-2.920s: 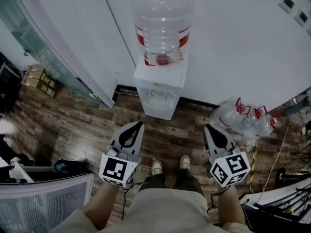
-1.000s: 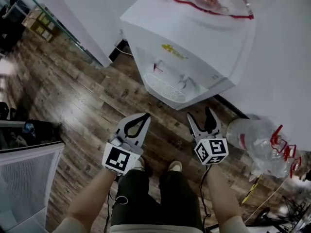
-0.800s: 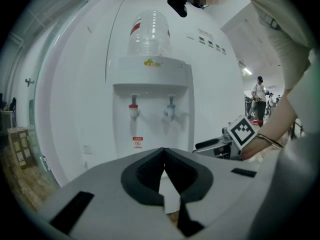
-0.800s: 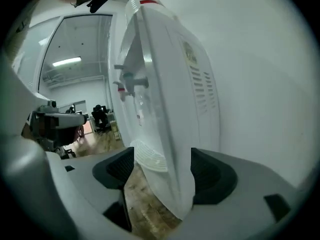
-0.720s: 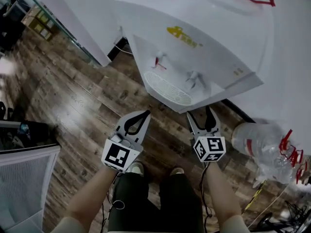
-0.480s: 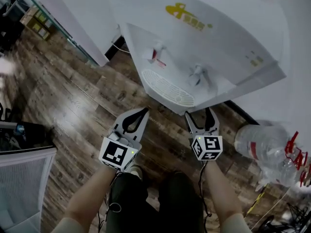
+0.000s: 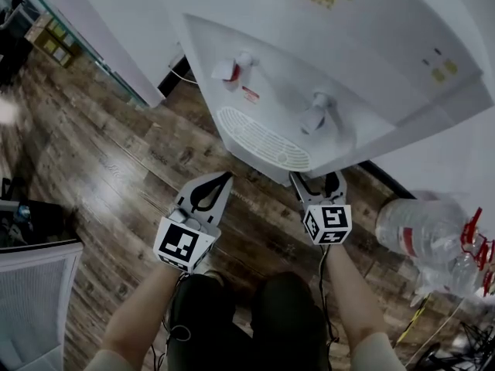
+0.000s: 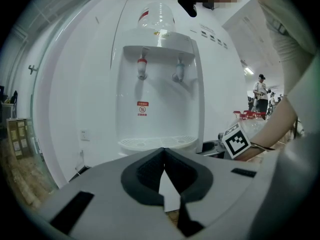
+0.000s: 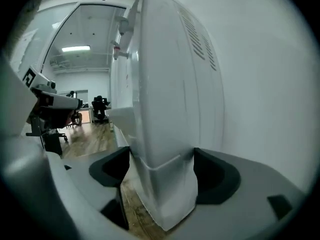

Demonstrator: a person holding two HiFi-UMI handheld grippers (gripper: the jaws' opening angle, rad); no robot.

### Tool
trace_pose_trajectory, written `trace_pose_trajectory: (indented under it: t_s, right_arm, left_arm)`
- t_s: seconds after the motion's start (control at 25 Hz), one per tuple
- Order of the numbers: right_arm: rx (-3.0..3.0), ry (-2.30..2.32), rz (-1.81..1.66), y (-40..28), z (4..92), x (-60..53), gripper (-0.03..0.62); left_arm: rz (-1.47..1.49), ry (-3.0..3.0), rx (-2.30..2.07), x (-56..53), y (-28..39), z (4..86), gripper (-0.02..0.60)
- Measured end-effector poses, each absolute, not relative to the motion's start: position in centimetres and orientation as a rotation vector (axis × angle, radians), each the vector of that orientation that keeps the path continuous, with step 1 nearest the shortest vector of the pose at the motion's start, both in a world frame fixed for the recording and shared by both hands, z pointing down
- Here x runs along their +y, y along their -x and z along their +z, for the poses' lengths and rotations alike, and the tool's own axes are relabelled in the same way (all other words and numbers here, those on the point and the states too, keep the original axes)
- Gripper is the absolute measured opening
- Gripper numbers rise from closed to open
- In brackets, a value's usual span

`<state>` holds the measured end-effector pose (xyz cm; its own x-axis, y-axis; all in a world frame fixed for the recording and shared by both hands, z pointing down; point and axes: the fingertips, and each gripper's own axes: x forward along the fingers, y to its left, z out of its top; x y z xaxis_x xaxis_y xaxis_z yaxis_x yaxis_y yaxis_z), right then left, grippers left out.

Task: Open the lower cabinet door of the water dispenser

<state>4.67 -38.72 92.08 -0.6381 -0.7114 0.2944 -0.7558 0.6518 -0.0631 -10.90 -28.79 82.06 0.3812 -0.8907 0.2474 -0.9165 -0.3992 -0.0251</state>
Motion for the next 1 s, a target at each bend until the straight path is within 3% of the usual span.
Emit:
trace_pose_trajectory:
  t_s: [0.4,0.76,1.0]
  right_arm:
    - [-2.503,-1.370,0.414,-4.6,92.5,-37.4,0.316]
    - [-2.316,-1.379,0.478,-4.4,92.5,-36.6,0.313]
    - [-2.239,-1.268,0.423,-3.0,93.0,-31.5,0.253]
  left_arm:
    - [0.331,-2.481,-1.606,-27.5,11.4,80.6,0.006]
    - [0.288,-2.430,-1.521,-25.2,12.9,78.6,0.006]
    - [0.338,-2.410,-1.529,-23.4,14.1,76.9,0.006]
